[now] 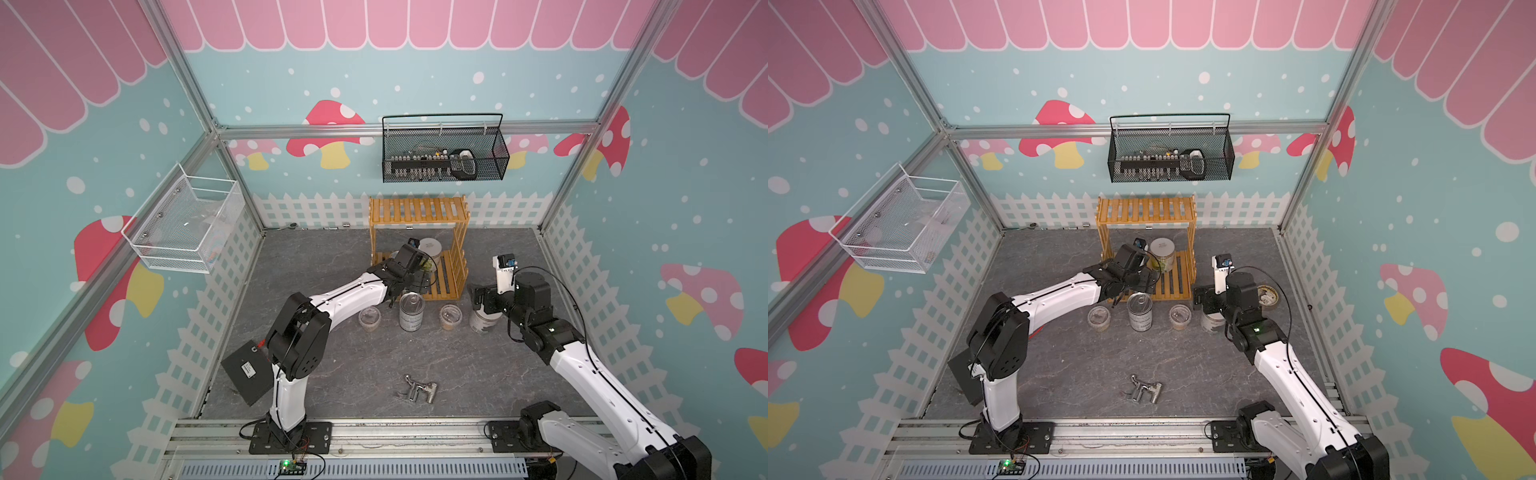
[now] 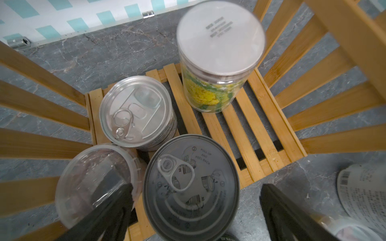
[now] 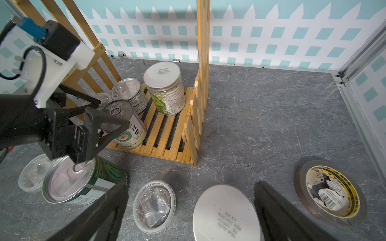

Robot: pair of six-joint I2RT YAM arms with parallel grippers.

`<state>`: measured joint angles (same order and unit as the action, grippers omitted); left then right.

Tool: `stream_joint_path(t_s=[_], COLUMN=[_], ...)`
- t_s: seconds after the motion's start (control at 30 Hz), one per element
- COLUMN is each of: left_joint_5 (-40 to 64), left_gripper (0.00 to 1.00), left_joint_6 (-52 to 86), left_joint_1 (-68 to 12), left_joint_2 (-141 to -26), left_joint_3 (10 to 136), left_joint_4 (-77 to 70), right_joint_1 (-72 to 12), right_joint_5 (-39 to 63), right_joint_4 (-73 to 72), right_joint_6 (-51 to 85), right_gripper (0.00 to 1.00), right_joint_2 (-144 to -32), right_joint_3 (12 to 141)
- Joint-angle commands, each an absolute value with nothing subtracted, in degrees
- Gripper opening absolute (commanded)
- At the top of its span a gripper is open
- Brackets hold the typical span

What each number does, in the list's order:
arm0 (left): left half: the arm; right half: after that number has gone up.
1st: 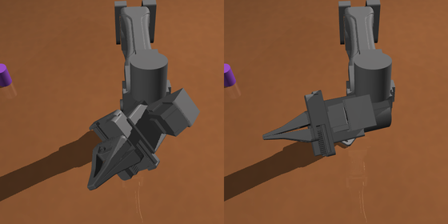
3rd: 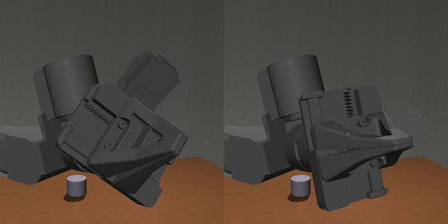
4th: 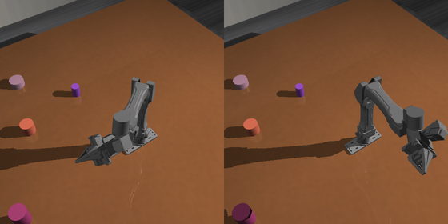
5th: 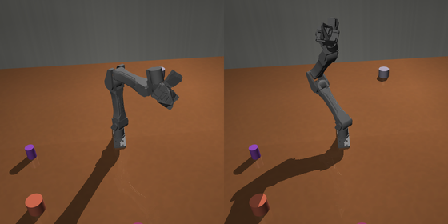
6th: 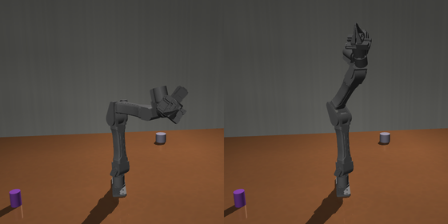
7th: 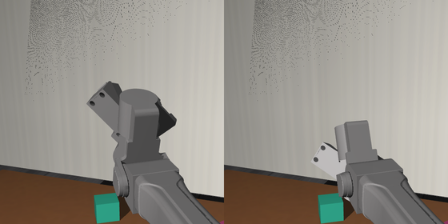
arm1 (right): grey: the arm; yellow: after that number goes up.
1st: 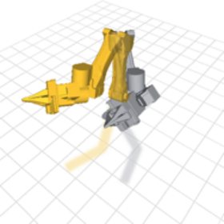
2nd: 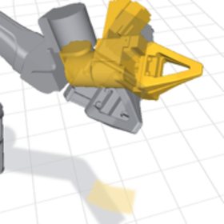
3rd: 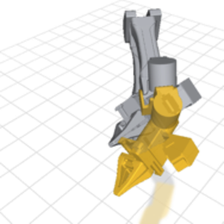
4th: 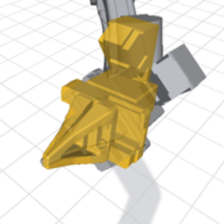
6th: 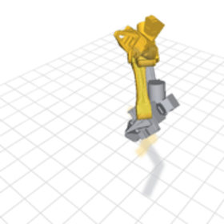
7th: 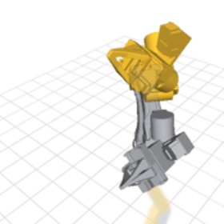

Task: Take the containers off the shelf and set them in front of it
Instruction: 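Pick up a container from the shelf.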

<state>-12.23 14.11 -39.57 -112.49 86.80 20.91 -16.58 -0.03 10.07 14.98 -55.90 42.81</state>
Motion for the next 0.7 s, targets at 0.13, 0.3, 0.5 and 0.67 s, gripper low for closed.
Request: stream_joint_path(t_s=[0.13,0.3,0.5,0.67], left_joint_5=[-13.5,-12.2,-12.5,-12.0], left_gripper=[0.99,0.98,0.95,0.84], left_joint_6=[13.2,13.1,12.7,12.3], left_joint_1=[-40.0,-39.8,-39.5,-39.4], left_joint_2=[-115.2,-117.1,-118.7,-118.7], left_joint_3=[90.4,91.7,94.0,94.4], left_joint_4=[24.6,25.4,27.1,27.4], right_joint_1=[-15.8,-15.7,-15.6,-15.5], right_joint_5=[1.6,2.1,2.3,2.2], right_joint_4=[8.6,8.3,8.2,8.0], right_joint_6=[14.3,14.3,14.3,14.4], right_gripper=[0.99,0.99,0.99,0.99], right_joint_2=[-56.9,-57.1,-57.0,-57.0], right_joint_3=[43.8,43.8,43.7,43.6])
